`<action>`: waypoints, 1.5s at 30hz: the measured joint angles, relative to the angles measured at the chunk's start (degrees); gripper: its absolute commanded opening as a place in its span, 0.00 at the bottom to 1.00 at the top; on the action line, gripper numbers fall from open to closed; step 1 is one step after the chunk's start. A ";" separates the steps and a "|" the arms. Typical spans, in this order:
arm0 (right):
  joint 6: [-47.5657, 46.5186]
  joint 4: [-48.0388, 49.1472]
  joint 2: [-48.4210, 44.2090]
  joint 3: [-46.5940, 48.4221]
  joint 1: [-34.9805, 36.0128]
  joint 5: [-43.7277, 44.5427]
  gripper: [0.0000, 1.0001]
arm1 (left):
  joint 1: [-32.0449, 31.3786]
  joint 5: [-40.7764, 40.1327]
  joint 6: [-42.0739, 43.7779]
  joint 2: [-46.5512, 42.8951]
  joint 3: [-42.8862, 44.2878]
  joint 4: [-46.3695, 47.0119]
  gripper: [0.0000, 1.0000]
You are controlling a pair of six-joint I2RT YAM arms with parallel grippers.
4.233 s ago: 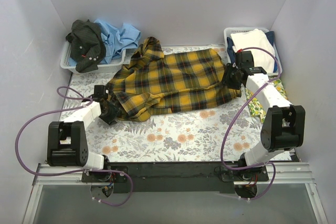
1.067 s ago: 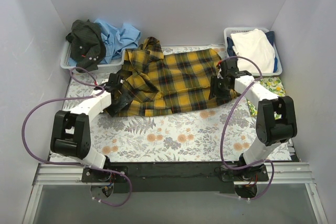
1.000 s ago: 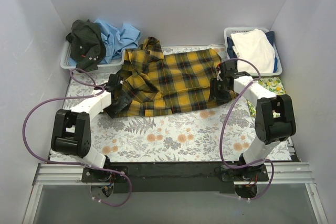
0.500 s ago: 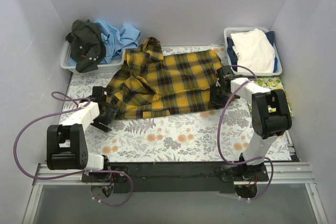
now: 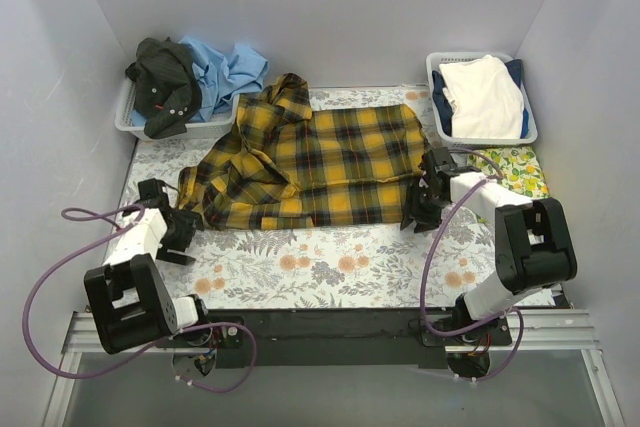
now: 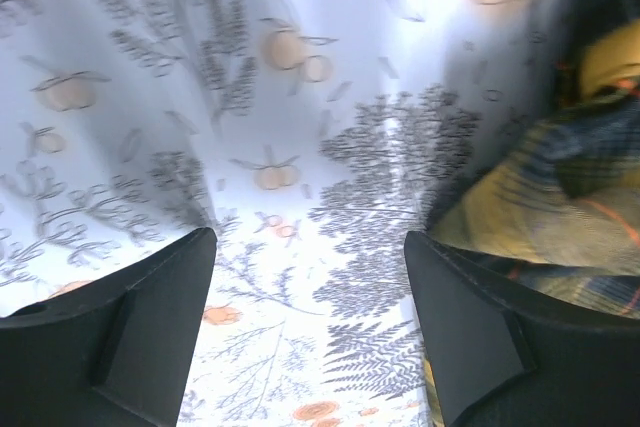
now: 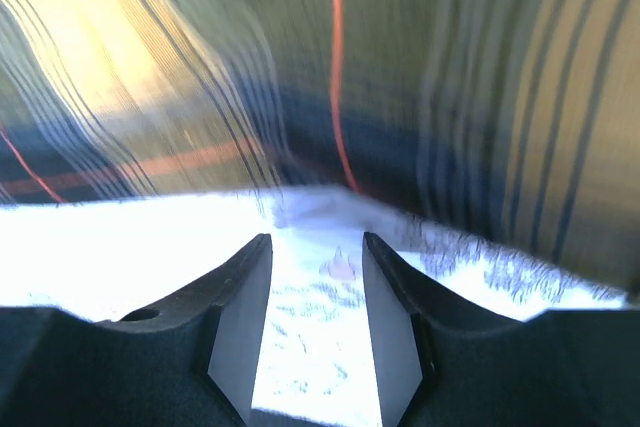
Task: Fold and stack the long sleeve shirts
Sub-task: Fold the shirt
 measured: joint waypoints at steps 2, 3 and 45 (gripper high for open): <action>0.52 -1.25 -1.97 -1.86 0.00 -0.63 0.50 | 1.53 0.04 0.46 -1.07 -0.76 -1.25 0.76; 0.59 -1.88 -2.62 -2.40 0.00 -0.76 0.50 | 2.14 0.07 0.63 -2.12 -1.18 -1.92 0.76; -5.07 -1.97 14.84 18.56 10.14 8.28 0.51 | -10.14 -1.95 18.58 14.86 13.92 14.88 0.78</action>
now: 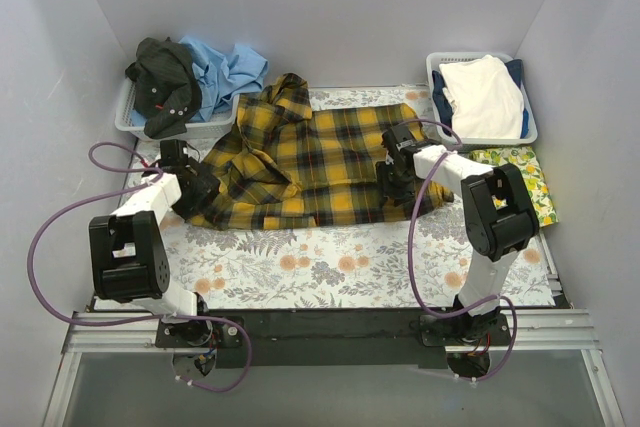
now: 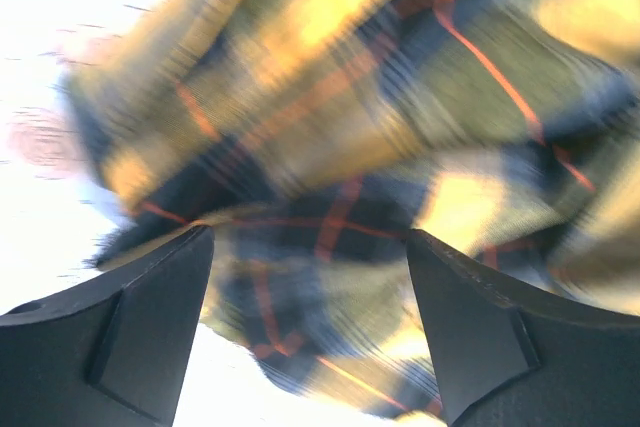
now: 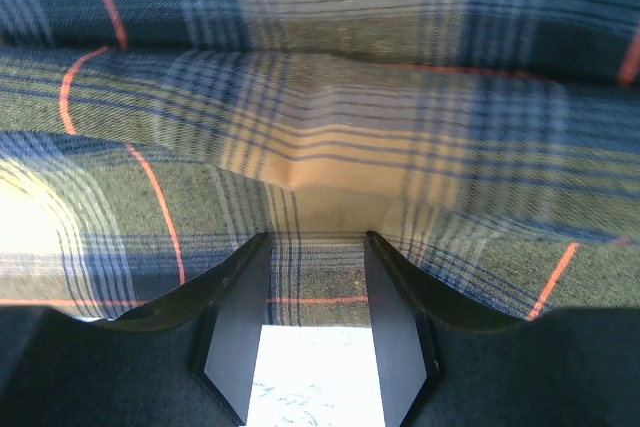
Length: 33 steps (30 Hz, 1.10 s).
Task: Fold and stack the long sleeve shirts
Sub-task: Fold the shirt
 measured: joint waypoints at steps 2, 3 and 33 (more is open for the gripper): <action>0.42 0.81 -0.09 -0.24 -1.25 0.00 0.51 | 0.00 -2.86 0.13 0.68 0.04 -0.79 0.78; 0.52 1.22 -0.09 -0.33 -1.84 0.02 0.51 | 0.00 -4.11 0.13 1.44 0.11 -1.22 0.78; 5.14 7.52 -17.11 -21.66 -3.45 -11.15 0.50 | 14.49 -1.86 -14.45 -12.02 -12.22 -12.52 0.79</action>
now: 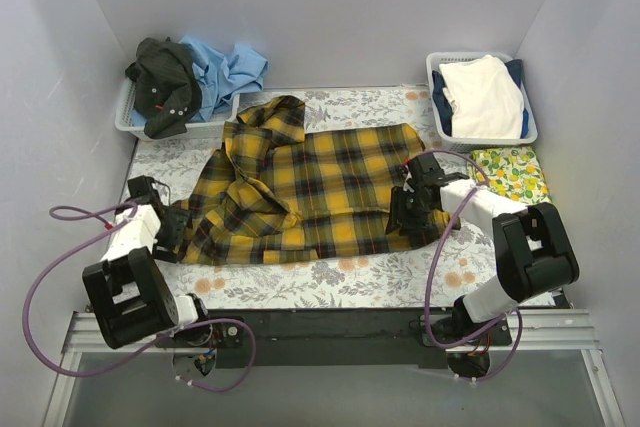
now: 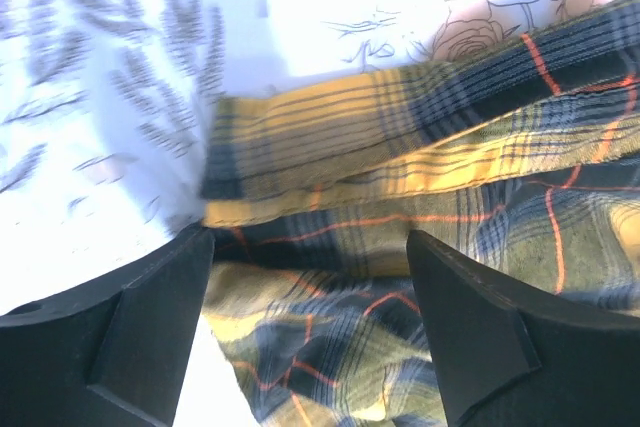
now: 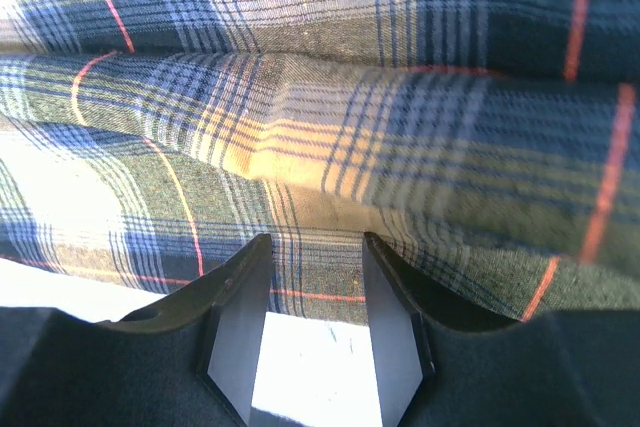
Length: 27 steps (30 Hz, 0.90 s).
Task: Fold and stack the long sleeve shirts
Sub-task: Fold the shirt
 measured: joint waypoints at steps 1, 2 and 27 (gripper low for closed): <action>-0.02 -0.87 -0.59 -0.42 0.07 -0.42 0.50 | 0.35 -0.13 -0.04 -1.18 0.09 -1.31 0.80; -0.04 -2.14 -1.01 -0.52 0.22 -0.59 0.50 | 0.55 -0.13 0.07 -2.19 0.33 -2.03 0.80; -6.34 -14.01 17.16 48.00 8.37 2.69 0.51 | -14.91 25.51 14.80 14.86 22.64 29.81 0.78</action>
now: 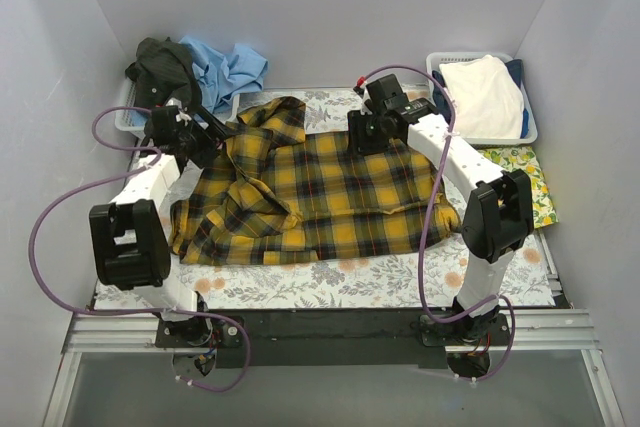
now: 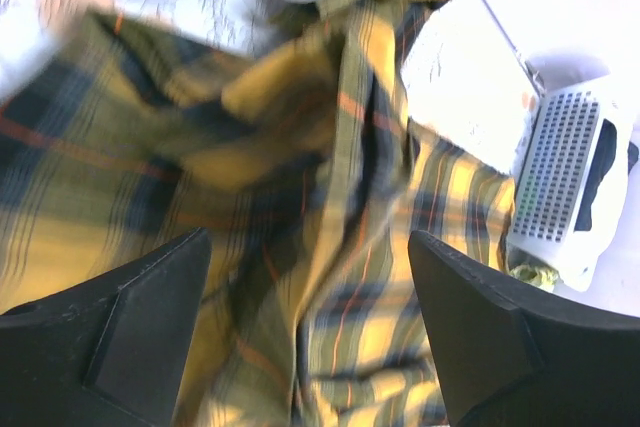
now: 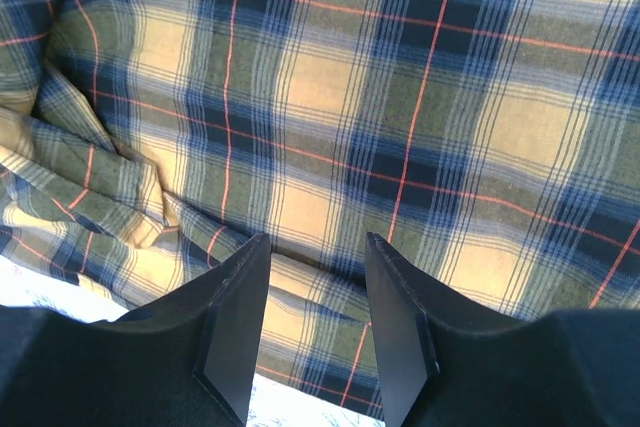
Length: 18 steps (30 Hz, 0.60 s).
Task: Fold and stack the long sleeve shirts
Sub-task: Fold the shirt
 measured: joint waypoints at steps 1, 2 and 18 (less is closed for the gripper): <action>0.00 -0.17 0.04 0.00 0.11 0.11 0.51 | -0.09 0.13 -0.02 1.44 0.87 0.83 0.77; 0.00 -0.37 0.04 0.00 0.17 0.20 0.52 | -0.31 0.17 0.00 3.08 1.88 1.68 0.74; 0.07 -1.38 -1.07 0.09 0.48 5.31 0.51 | -13.55 5.90 2.71 7.78 7.54 3.10 0.00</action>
